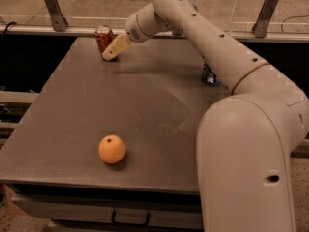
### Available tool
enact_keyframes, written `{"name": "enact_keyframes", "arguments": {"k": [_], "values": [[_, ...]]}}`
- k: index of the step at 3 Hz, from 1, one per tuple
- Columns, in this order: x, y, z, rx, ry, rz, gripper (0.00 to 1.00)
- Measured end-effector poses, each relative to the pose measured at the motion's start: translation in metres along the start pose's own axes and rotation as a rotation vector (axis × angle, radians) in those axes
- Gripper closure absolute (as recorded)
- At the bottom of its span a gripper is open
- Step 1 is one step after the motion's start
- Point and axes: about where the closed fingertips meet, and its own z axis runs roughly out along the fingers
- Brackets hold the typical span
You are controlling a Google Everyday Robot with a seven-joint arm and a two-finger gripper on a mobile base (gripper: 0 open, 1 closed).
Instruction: Pick coke can
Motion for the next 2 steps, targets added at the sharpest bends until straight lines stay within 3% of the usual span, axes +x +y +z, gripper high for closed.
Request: {"name": "enact_keyframes", "arguments": {"k": [1, 2], "values": [[-0.015, 0.006, 0.024, -0.026, -0.05, 0.02, 0.0], [-0.022, 0.01, 0.039, -0.038, -0.077, 0.029, 0.18]]}}
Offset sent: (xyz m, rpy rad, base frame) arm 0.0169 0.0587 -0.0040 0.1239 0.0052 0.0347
